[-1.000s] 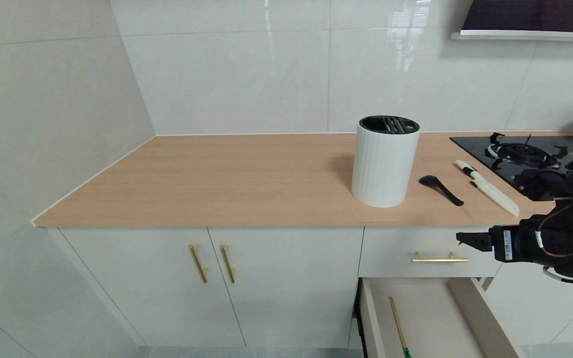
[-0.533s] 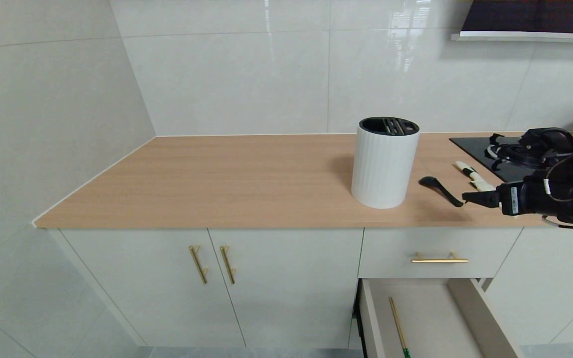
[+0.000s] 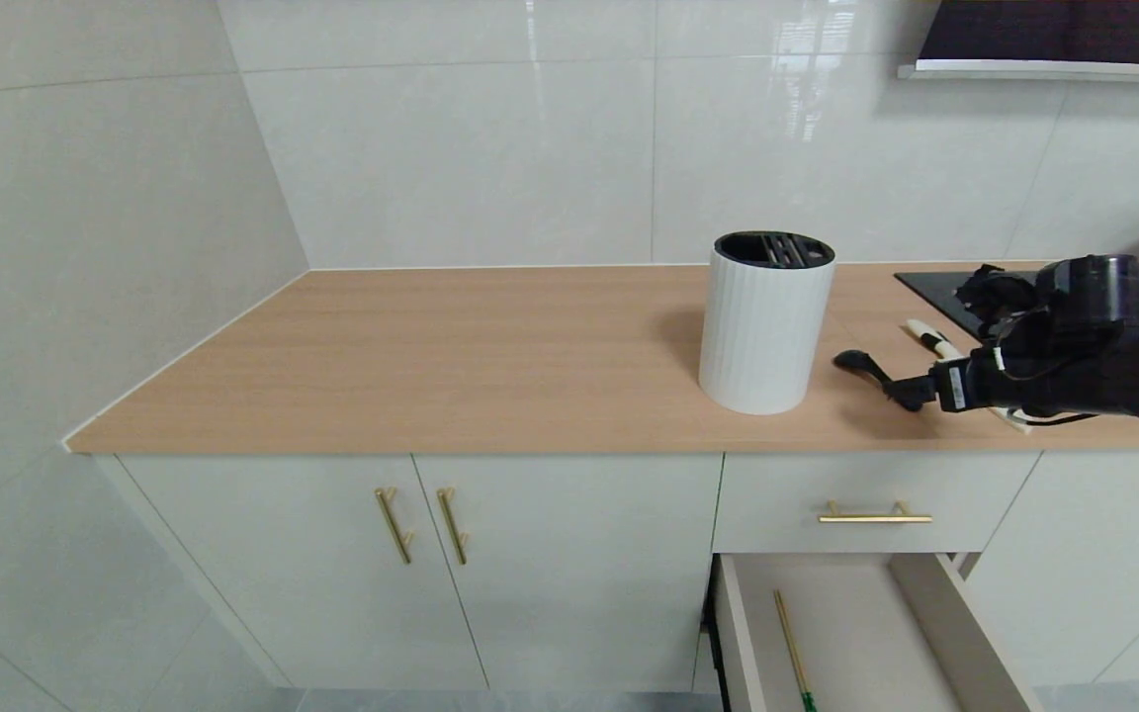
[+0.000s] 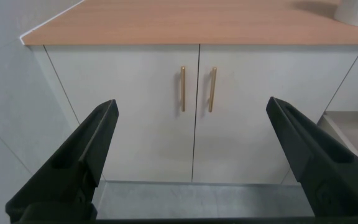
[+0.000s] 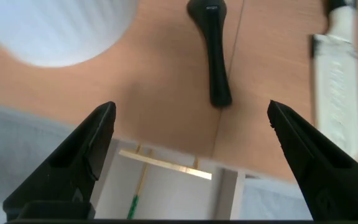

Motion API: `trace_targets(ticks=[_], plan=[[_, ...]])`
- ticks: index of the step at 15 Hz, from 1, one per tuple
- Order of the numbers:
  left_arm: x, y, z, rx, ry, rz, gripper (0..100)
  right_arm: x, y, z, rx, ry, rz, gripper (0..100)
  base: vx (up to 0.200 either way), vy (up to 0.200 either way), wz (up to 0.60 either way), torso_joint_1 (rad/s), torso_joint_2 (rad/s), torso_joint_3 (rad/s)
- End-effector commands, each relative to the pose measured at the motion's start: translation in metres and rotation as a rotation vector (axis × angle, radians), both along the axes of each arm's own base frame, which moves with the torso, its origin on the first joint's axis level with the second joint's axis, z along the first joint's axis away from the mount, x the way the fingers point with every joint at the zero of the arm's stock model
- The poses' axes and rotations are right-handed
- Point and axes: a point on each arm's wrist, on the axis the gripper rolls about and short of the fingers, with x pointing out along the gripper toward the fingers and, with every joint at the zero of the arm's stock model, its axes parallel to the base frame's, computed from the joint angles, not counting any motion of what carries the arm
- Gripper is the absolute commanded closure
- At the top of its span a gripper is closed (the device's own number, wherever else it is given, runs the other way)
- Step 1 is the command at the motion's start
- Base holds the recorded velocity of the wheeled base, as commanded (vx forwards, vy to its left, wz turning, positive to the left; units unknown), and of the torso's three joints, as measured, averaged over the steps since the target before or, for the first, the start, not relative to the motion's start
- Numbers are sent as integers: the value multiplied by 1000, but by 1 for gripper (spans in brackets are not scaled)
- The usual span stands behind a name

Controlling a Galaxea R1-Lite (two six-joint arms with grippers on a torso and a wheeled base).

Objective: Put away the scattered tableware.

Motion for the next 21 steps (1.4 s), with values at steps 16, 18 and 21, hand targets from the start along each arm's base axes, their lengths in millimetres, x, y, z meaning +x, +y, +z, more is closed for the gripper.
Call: trace_targets(ticks=[16,18,21], plan=[[0,0,0,0,0,0,0,66,-17,-60,54,46,4,0,0,0,0,0,0,0],[0,0,0,0,0,0,0,68,-17,-60,57,42,4,100,0,0,0,0,0,0],[0,0,0,0,0,0,0,70,-16,-67,57,56,4,100,0,0,0,0,0,0]])
